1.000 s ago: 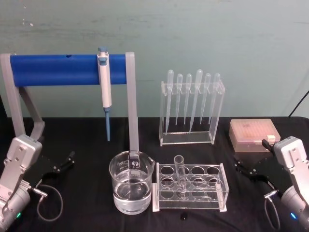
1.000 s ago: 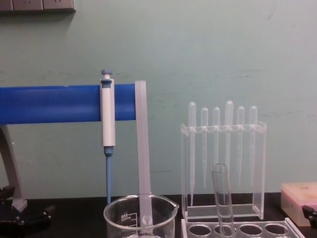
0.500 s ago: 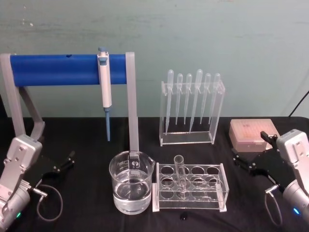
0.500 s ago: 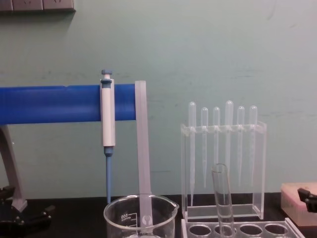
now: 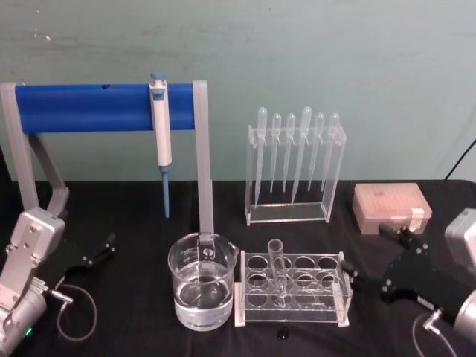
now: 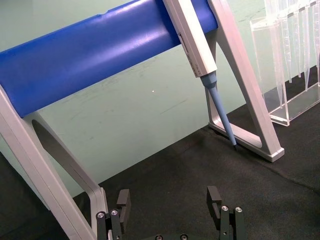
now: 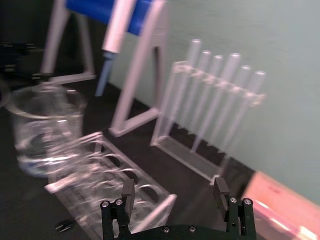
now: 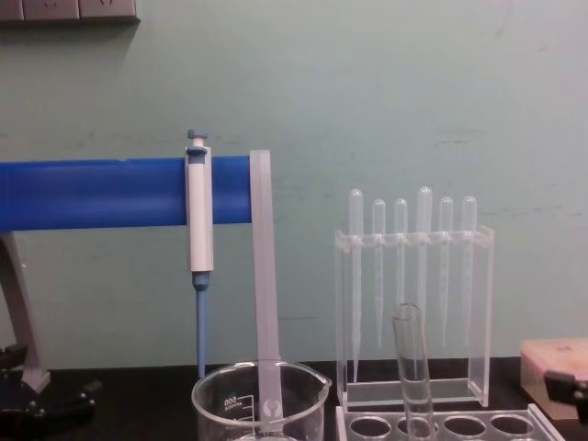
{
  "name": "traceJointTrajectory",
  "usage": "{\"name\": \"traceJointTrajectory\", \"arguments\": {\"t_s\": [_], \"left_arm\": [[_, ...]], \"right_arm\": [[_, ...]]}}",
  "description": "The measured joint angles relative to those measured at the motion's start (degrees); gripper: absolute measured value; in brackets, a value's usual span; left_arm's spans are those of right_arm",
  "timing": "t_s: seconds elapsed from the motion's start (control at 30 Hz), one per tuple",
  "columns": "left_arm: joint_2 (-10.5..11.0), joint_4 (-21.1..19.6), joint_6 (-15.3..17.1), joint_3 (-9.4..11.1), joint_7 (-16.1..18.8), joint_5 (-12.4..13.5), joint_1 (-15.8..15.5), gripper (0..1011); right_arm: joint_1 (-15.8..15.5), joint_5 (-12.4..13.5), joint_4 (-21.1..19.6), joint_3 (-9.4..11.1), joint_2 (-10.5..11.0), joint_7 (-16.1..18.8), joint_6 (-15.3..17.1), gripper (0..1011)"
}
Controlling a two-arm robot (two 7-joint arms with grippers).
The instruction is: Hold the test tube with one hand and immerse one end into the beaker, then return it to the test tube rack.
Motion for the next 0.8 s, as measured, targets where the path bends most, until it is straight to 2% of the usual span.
{"name": "traceJointTrajectory", "arguments": {"t_s": [0.03,0.17,0.4,0.53,0.8], "left_arm": [[0.0,0.0,0.0,0.0,0.0,0.0,0.0,1000],[0.0,0.0,0.0,0.0,0.0,0.0,0.0,1000],[0.0,0.0,0.0,0.0,0.0,0.0,0.0,1000],[0.0,0.0,0.0,0.0,0.0,0.0,0.0,1000],[0.0,0.0,0.0,0.0,0.0,0.0,0.0,1000]], "right_arm": [[0.0,0.0,0.0,0.0,0.0,0.0,0.0,1000],[-0.6,1.3,-2.1,-0.2,1.6,5.1,0.5,1002],[1.5,0.9,-2.9,-2.1,1.6,10.4,2.0,1002],[4.2,-0.3,-2.4,-3.9,0.3,13.4,4.2,1002],[8.3,-1.4,0.1,-5.7,-2.7,16.7,6.4,1002]]}}
